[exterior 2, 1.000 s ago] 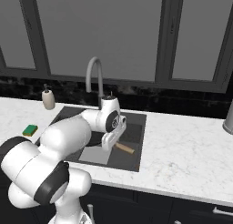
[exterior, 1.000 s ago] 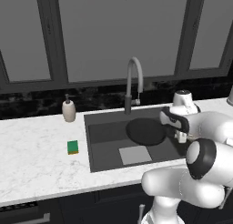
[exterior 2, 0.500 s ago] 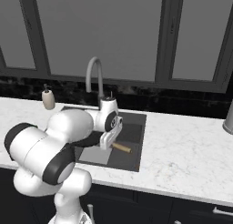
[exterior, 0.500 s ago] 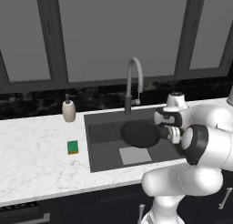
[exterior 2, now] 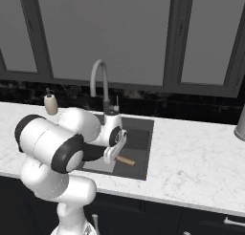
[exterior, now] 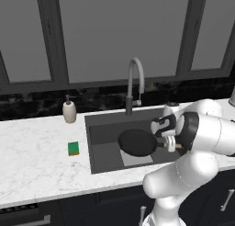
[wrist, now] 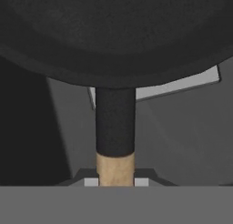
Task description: Pick the pan and sponge and place them into the sink. Then turn on the water.
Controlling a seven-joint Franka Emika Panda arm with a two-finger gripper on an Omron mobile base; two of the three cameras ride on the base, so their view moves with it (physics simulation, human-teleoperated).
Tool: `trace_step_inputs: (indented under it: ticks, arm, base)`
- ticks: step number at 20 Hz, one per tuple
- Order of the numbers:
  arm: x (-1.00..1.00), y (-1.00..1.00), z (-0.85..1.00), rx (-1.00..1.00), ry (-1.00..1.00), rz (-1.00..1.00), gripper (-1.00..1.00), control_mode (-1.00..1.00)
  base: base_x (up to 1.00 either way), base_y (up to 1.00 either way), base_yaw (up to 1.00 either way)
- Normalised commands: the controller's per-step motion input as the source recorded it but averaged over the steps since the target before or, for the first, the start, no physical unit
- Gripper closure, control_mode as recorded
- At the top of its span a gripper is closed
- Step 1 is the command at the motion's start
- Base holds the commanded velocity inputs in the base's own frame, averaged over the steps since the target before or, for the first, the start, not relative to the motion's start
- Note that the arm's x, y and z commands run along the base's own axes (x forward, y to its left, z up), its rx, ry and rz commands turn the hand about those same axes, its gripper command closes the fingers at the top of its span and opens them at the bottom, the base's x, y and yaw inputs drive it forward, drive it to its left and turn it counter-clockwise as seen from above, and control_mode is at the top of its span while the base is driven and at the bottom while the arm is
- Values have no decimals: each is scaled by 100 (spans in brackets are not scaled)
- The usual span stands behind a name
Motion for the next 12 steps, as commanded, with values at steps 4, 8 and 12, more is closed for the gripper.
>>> trace_step_inputs:
  ticks: [4, 8, 12]
  arm:
    - [13, 6, -46, 3, 0, 0, 100, -100]
    - [12, 3, -39, 4, 0, 0, 100, -100]
    - [12, 0, -34, 7, 0, 1, 100, -100]
  base:
    - [0, 0, 0]
    - [0, 0, 0]
    - [0, 0, 0]
